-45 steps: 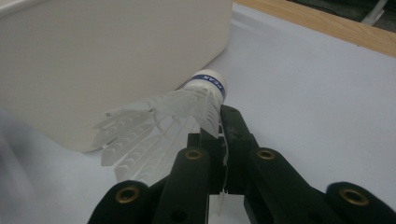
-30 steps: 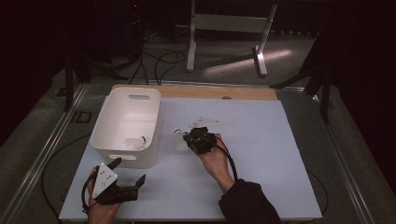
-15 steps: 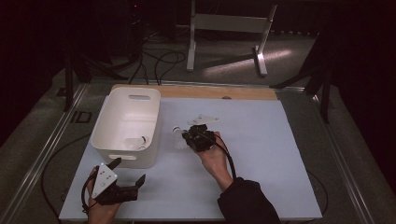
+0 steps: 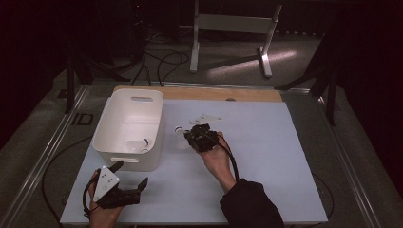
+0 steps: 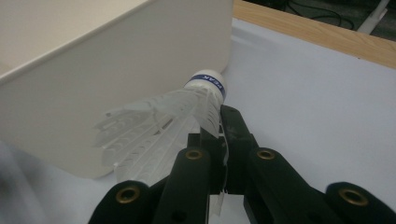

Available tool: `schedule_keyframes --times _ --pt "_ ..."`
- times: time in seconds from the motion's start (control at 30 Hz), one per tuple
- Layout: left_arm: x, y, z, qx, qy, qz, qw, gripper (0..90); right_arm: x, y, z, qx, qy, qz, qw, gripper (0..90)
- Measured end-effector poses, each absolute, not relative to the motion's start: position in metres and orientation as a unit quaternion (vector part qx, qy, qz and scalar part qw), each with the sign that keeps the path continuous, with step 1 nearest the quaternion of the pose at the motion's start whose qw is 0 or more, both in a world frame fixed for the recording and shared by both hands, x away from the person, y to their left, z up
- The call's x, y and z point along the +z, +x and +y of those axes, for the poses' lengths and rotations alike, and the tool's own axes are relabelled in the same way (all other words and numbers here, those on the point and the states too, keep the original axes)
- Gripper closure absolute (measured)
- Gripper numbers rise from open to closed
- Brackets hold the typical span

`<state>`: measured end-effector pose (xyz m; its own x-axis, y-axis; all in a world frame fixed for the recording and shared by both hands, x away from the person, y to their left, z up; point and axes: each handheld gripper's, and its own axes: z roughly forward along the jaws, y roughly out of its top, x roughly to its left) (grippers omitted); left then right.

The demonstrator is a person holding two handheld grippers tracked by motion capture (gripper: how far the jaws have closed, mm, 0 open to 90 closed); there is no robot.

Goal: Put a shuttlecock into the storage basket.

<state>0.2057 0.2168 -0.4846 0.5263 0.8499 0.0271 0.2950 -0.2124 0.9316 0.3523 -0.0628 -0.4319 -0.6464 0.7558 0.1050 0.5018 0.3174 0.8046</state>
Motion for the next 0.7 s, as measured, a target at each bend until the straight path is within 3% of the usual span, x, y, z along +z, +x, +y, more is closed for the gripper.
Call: schedule_keyframes --times 0.7 --pt "-0.485 0.206 0.217 0.284 0.725 0.395 0.488 0.6 -0.421 0.36 -0.058 0.437 0.393 0.796 0.148 89.6"
